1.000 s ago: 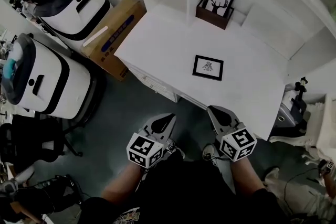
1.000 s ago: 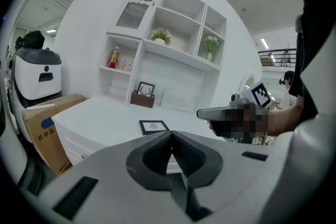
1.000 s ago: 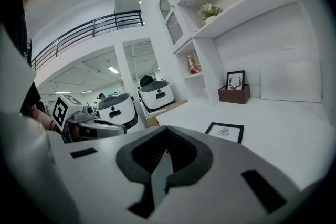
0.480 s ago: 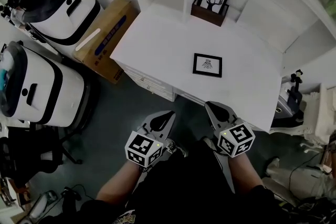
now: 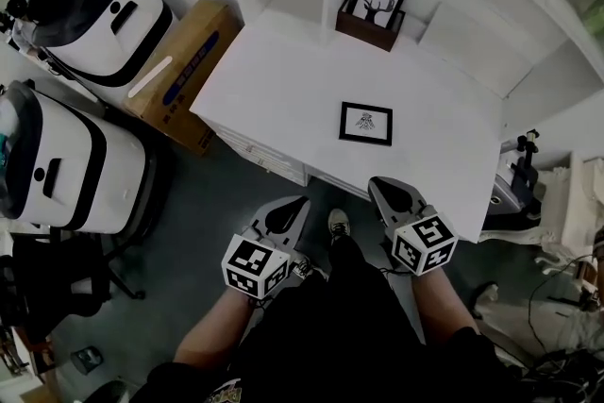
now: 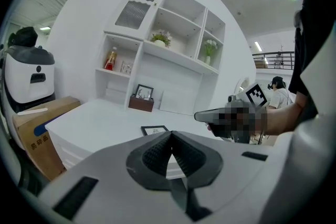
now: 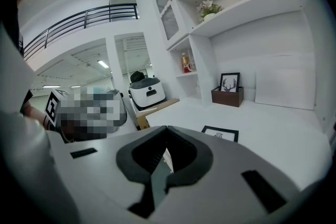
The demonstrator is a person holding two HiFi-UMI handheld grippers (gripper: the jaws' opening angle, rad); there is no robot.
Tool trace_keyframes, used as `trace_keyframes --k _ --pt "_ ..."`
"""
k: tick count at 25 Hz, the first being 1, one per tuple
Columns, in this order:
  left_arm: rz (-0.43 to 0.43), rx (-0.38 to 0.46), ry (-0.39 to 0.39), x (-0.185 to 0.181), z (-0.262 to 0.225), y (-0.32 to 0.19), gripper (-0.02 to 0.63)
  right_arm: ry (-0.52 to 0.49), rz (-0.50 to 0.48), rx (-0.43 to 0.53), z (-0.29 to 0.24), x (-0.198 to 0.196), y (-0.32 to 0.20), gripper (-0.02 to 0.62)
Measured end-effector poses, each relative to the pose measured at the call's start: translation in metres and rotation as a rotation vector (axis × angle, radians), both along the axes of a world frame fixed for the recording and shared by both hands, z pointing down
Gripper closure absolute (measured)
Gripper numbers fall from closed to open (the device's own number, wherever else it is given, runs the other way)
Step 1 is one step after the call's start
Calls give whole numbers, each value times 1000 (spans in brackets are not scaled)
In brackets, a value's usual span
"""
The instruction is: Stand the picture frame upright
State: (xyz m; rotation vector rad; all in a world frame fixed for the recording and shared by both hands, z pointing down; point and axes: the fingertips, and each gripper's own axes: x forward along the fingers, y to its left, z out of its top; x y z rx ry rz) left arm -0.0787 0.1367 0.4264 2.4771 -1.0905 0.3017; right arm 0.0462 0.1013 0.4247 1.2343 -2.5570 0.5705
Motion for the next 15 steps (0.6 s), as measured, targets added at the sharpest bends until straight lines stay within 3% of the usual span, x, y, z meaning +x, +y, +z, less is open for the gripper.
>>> trace_keyframes --k 7,15 --pt "0 -3 -11 16 -2 -35 600 2 -2 7 -5 17 -34 592" --pt "18 -47 -45 37 20 -68 600 12 40 -51 22 48 -58 591"
